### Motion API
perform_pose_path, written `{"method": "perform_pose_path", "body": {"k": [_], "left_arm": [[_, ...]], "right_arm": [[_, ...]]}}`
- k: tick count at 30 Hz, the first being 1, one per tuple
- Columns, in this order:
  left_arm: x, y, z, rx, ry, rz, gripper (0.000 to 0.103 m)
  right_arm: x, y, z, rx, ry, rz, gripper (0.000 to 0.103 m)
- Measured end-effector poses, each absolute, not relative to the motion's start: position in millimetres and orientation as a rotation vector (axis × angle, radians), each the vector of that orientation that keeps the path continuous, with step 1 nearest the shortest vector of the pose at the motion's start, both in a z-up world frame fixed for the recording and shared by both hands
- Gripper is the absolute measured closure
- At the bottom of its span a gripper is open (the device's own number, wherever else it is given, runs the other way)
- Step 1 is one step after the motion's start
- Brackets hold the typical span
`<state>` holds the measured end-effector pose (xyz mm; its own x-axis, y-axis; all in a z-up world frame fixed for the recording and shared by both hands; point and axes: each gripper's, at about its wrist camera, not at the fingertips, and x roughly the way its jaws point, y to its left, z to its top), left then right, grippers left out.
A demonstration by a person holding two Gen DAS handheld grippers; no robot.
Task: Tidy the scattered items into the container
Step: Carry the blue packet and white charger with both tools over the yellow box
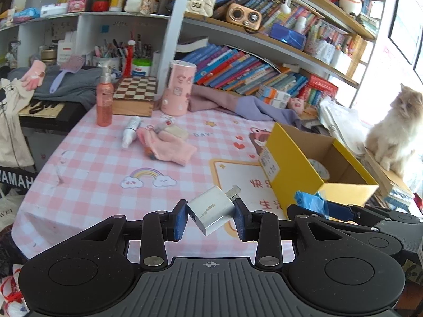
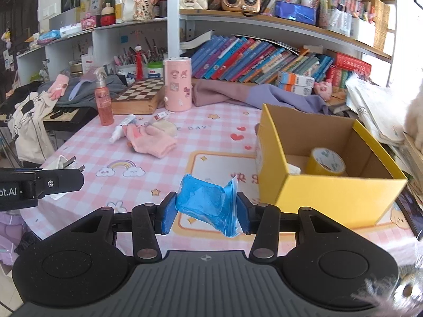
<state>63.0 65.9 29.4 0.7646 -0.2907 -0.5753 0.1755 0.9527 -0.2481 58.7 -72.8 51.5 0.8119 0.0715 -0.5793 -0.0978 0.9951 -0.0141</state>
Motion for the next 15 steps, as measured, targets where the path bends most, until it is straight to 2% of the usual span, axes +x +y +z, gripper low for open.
{"method": "perform_pose_path", "body": {"k": [15], "left_arm": [[65.7,34.6,26.4,-0.154,0.672,-0.39,0.068]], "right_arm": [[37.9,-102.3,49.0,-0.013,0.638,-0.036,0.059]]}}
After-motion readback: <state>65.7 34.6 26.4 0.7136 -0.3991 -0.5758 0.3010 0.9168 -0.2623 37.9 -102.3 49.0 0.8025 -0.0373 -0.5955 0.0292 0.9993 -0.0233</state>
